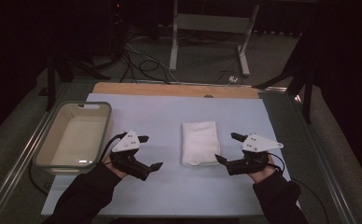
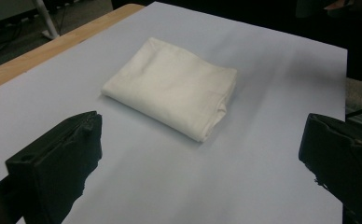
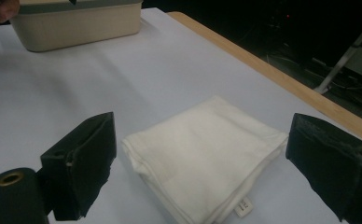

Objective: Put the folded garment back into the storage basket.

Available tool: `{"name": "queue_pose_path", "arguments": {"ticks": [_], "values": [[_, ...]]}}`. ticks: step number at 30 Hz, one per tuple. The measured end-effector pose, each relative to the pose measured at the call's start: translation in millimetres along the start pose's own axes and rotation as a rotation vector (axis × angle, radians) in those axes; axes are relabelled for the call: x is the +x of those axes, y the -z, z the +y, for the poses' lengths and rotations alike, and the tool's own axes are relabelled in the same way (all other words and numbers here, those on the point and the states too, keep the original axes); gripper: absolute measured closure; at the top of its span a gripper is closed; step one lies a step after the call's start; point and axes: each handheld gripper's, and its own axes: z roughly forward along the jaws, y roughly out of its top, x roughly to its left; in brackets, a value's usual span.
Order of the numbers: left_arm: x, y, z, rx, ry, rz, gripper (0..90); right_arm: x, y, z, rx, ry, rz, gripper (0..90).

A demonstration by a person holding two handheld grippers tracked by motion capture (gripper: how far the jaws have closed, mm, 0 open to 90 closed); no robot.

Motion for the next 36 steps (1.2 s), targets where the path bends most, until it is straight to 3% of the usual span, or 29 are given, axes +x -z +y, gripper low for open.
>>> {"name": "queue_pose_path", "arguments": {"ticks": [11, 36], "values": [[-3.3, -18.3, 4.7, 0.026, 0.005, 0.019, 0.0, -3.3, -10.9, -5.9, 0.025, -0.014, 0.008, 8.6], [10.3, -65.5, 14.7, 0.077, 0.049, 0.033, 0.0, -18.5, -46.9, -22.5, 0.078, -0.067, 0.002, 8.7]]}}
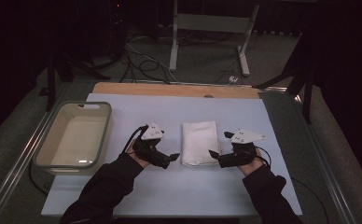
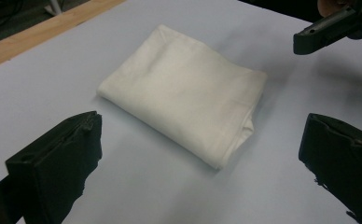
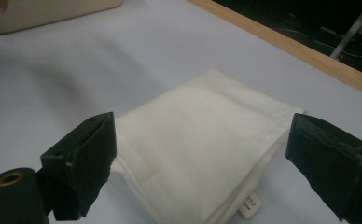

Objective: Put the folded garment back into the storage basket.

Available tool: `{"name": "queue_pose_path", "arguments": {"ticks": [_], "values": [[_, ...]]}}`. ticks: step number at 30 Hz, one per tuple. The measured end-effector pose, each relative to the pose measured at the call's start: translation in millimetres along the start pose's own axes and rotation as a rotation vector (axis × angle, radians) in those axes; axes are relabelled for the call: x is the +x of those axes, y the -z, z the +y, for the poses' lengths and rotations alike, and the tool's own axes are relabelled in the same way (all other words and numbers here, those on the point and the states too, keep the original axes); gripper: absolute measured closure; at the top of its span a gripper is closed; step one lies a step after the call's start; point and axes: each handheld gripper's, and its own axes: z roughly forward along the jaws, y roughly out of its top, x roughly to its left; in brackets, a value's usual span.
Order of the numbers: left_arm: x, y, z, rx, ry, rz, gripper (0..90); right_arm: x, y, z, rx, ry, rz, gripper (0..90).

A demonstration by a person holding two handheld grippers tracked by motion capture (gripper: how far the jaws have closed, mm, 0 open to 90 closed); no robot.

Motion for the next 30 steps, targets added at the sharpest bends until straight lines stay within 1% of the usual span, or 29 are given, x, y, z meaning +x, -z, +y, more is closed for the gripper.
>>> {"name": "queue_pose_path", "arguments": {"ticks": [4, 7, 8, 10, 12, 14, 17, 18, 23, 26, 30], "values": [[1.4, -8.4, 1.1, 0.009, 0.006, -0.003, 0.0, -2.4, -4.2, -1.3, 0.009, -0.016, 0.0, 8.7], [1.9, -14.3, 2.1, 0.011, 0.008, -0.006, 0.0, -5.2, -7.0, -2.9, 0.014, -0.018, 0.001, 8.7], [1.6, -16.8, 2.2, 0.011, 0.015, -0.008, 0.0, -5.9, -8.0, -3.5, 0.014, -0.022, 0.002, 8.7], [1.7, -21.1, 2.9, 0.017, 0.012, -0.011, 0.0, -7.0, -9.9, -4.8, 0.018, -0.029, 0.004, 8.7], [1.7, -23.3, 3.3, 0.02, 0.01, -0.012, 0.0, -7.8, -11.0, -5.3, 0.022, -0.025, 0.004, 8.6], [1.5, -30.7, 3.8, 0.02, 0.02, -0.017, 0.0, -10.1, -14.5, -7.2, 0.027, -0.037, 0.005, 8.7], [1.3, -35.2, 3.6, 0.024, 0.024, -0.02, 0.0, -12.2, -17.7, -8.2, 0.028, -0.042, 0.007, 8.7], [1.2, -39.8, 3.2, 0.03, 0.031, -0.02, 0.0, -12.9, -19.1, -8.5, 0.033, -0.043, 0.007, 8.7], [0.6, -47.9, 3.5, 0.045, 0.039, -0.016, 0.0, -14.4, -23.5, -9.7, 0.04, -0.051, 0.006, 8.7], [1.3, -54.5, 3.8, 0.055, 0.055, -0.016, 0.0, -16.0, -25.9, -11.7, 0.044, -0.055, 0.01, 8.7], [2.4, -63.9, 4.3, 0.07, 0.071, -0.015, 0.0, -18.9, -29.6, -16.1, 0.047, -0.063, 0.0, 8.7]]}}
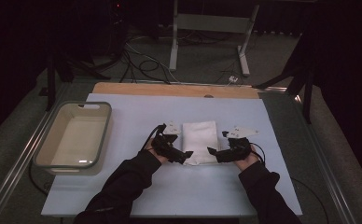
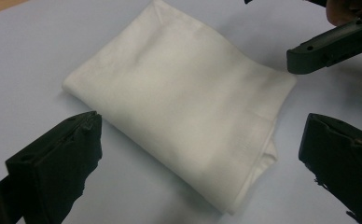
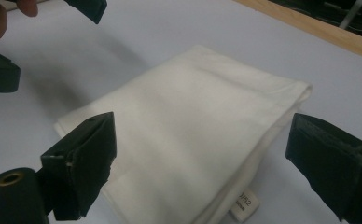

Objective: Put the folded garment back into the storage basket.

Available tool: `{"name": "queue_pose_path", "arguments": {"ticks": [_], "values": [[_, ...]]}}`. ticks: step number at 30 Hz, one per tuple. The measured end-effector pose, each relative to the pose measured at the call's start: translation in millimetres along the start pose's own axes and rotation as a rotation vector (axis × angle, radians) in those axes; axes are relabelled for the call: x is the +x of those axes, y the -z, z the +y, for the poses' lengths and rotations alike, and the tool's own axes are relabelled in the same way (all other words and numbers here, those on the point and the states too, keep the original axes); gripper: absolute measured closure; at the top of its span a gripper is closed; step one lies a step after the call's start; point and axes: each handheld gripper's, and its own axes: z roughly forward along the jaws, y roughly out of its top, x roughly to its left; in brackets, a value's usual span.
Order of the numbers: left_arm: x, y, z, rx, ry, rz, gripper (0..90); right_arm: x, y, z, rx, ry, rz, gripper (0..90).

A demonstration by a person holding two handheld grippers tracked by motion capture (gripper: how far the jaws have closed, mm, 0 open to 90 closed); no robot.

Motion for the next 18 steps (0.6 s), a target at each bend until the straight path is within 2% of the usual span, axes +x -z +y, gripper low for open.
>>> {"name": "queue_pose_path", "arguments": {"ticks": [6, 12, 13, 16, 18], "values": [[2.4, -8.9, -2.4, 0.022, 0.018, 0.006, 0.0, -3.3, -5.2, -3.8, 0.0, -0.025, 0.003, 8.7], [4.9, -19.1, -6.1, 0.03, 0.036, -0.003, 0.1, -4.6, -9.2, -5.4, 0.021, -0.017, 0.003, 8.7], [6.9, -22.3, -6.0, 0.039, 0.046, -0.031, 0.5, -6.0, -12.5, -6.7, 0.041, -0.022, -0.001, 8.8], [10.1, -26.4, -6.2, 0.054, 0.064, -0.02, 0.9, -8.4, -15.7, -8.0, 0.06, -0.029, -0.004, 8.8], [14.3, -29.4, -6.7, 0.054, 0.107, -0.021, 0.9, -10.2, -17.9, -9.1, 0.07, -0.046, 0.009, 8.8]]}}
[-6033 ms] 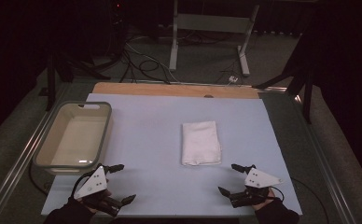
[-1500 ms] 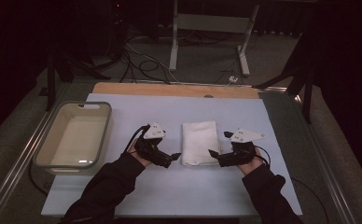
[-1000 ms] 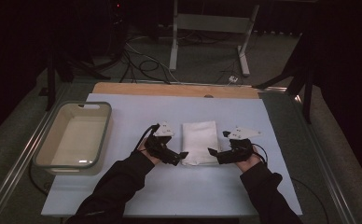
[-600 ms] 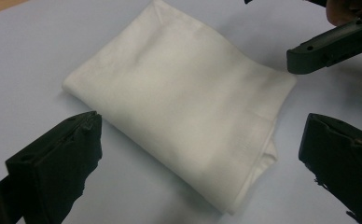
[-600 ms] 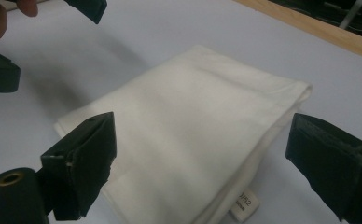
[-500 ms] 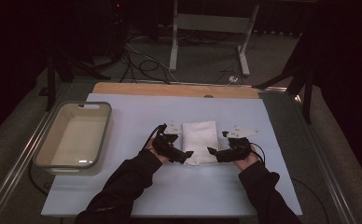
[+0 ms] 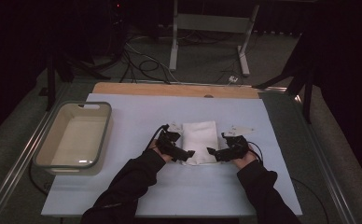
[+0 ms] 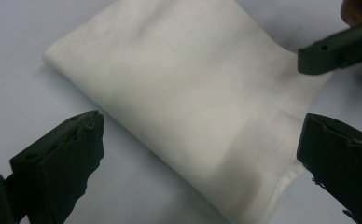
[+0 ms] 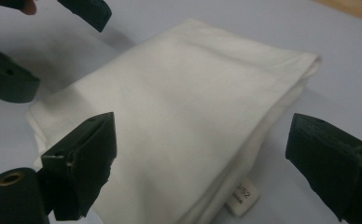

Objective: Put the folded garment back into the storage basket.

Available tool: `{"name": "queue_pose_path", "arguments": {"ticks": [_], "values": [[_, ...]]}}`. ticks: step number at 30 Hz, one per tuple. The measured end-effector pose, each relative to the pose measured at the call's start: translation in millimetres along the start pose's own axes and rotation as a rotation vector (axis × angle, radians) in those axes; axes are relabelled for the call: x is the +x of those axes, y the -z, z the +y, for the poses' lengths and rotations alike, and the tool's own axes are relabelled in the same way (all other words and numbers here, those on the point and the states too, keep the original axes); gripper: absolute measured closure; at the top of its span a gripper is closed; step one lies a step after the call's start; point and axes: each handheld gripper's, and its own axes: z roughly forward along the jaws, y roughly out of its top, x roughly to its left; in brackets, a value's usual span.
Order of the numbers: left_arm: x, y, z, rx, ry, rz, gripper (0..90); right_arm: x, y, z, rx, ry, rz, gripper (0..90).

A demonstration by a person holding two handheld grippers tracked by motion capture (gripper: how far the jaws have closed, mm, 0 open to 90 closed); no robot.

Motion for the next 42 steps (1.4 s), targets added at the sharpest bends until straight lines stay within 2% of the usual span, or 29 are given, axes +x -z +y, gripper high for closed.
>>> {"name": "queue_pose_path", "arguments": {"ticks": [2, 6, 8, 9, 12, 13, 15, 18, 19, 22, 26, 32, 35, 39, 42], "values": [[1.5, -2.0, 0.2, 0.01, 0.014, -0.02, 1.0, -1.6, -2.6, -0.8, 0.024, -0.012, 0.0, 8.8], [2.4, -7.0, 0.0, 0.046, 0.019, -0.005, 2.9, -3.5, -7.0, -2.6, 0.039, -0.037, 0.011, 8.7], [3.1, -8.1, -0.4, 0.048, 0.018, 0.002, 3.2, -4.0, -7.8, -2.9, 0.039, -0.045, 0.011, 8.7], [4.7, -9.8, -1.0, 0.051, 0.025, 0.003, 4.9, -4.8, -10.0, -2.3, 0.047, -0.075, -0.015, 8.7], [5.5, -10.6, -1.2, 0.049, 0.029, 0.004, 6.1, -5.8, -10.9, -2.5, 0.052, -0.079, -0.017, 8.7], [7.2, -11.5, -1.6, 0.047, 0.04, 0.013, 6.1, -6.5, -11.7, -2.8, 0.052, -0.082, -0.017, 8.7], [9.8, -12.2, -2.3, 0.048, 0.06, 0.015, 10.6, -8.9, -15.8, -3.6, 0.076, -0.12, -0.023, 8.8], [10.2, -12.3, -2.5, 0.049, 0.057, 0.014, 14.5, -10.3, -16.9, -3.7, 0.081, -0.135, -0.017, 8.8], [10.7, -12.7, -3.4, 0.051, 0.053, 0.023, 15.5, -12.0, -17.1, -3.8, 0.073, -0.165, -0.019, 13.3], [11.2, -13.4, -4.4, 0.059, 0.05, 0.028, 17.8, -12.9, -17.3, -4.1, 0.068, -0.185, -0.008, 13.8], [12.4, -14.2, -5.1, 0.052, 0.074, 0.03, 25.9, -12.6, -21.0, -5.4, 0.097, -0.183, -0.011, 19.3], [11.8, -17.5, -5.6, 0.054, 0.081, 0.035, 35.3, -12.7, -23.9, -6.4, 0.128, -0.198, 0.009, 30.8], [11.0, -20.0, -5.7, 0.054, 0.086, 0.032, 38.6, -13.4, -24.4, -6.4, 0.142, -0.195, 0.015, 33.3], [11.2, -21.5, -5.5, 0.059, 0.097, 0.025, 41.0, -13.7, -24.9, -6.8, 0.164, -0.215, 0.031, 36.9], [10.4, -22.3, -4.8, 0.062, 0.105, 0.014, 45.6, -12.3, -24.4, -5.7, 0.178, -0.204, 0.035, 41.7]]}}
